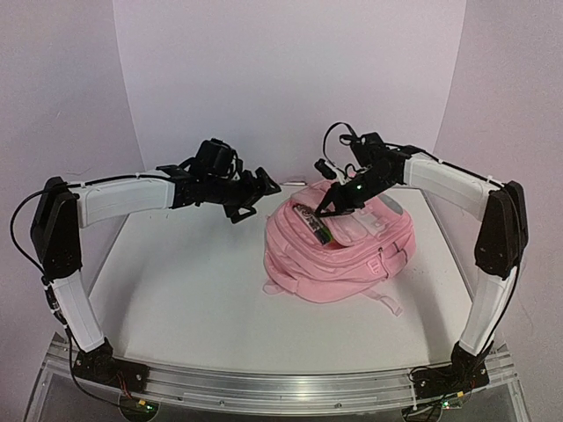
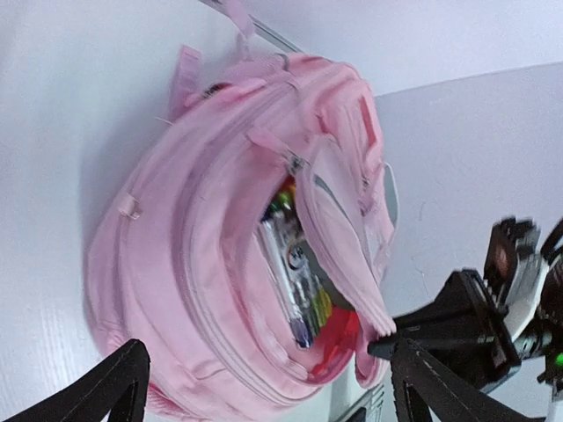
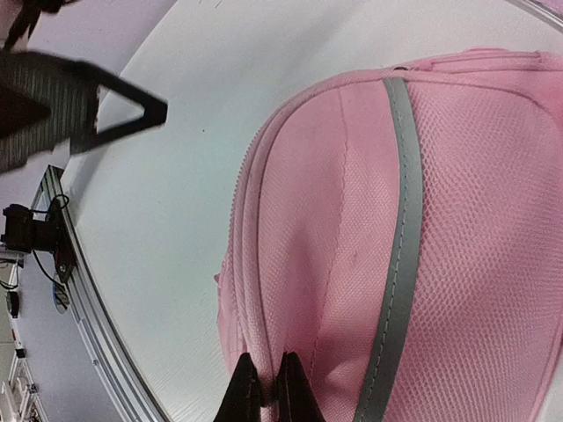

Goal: Pack the student bag
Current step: Place the stationery in the student bag, then zip the student bag at the center of the board.

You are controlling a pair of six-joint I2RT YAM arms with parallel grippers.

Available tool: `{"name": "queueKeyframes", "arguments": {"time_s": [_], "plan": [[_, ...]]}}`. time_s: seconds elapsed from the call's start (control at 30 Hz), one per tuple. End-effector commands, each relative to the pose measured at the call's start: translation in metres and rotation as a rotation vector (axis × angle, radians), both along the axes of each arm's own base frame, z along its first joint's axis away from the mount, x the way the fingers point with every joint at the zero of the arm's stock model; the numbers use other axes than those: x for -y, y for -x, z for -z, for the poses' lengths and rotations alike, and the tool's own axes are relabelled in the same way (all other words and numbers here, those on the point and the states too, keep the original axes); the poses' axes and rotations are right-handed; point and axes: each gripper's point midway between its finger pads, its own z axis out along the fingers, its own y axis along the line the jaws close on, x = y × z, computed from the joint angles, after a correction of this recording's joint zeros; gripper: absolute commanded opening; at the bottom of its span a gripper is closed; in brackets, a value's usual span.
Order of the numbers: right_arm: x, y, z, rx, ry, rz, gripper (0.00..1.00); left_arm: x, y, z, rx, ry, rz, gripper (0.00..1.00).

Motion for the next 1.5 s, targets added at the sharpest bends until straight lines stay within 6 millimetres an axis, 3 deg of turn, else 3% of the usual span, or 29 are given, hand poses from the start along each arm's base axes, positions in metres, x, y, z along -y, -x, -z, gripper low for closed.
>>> {"name": "queueKeyframes", "arguments": {"time_s": [0.0,0.13,0.3,0.5,0.6,0.8,0.93,1.1,1.47], "plan": [[-0.003,0.031,-0.003,0.029,-0.001,-0.090,0.00,-0.021,-0.003,-0.009,0.038,-0.110,0.037,0.98],[0.022,0.040,0.006,0.023,0.078,-0.103,0.00,-0.012,-0.006,-0.008,0.049,-0.126,0.125,1.00],[0.058,0.055,0.024,0.016,0.196,-0.156,0.00,0.016,-0.010,-0.018,0.106,-0.029,0.275,0.99],[0.098,0.060,0.038,-0.003,0.319,-0.209,0.00,0.044,-0.013,-0.015,0.104,0.021,0.462,0.84],[0.117,0.063,0.039,0.017,0.382,-0.272,0.00,0.049,-0.010,-0.015,0.136,0.058,0.549,0.83],[0.145,0.073,0.049,0.011,0.467,-0.354,0.02,0.045,-0.006,0.004,0.320,-0.065,0.689,0.81],[0.148,0.075,0.053,-0.003,0.456,-0.364,0.05,0.045,-0.005,0.005,0.504,-0.134,0.793,0.75],[0.145,0.076,0.054,-0.023,0.437,-0.364,0.06,0.061,0.001,0.007,0.698,-0.211,0.927,0.71],[0.142,0.080,0.051,-0.060,0.412,-0.331,0.08,0.100,0.016,0.035,0.877,-0.313,1.087,0.70]]}}
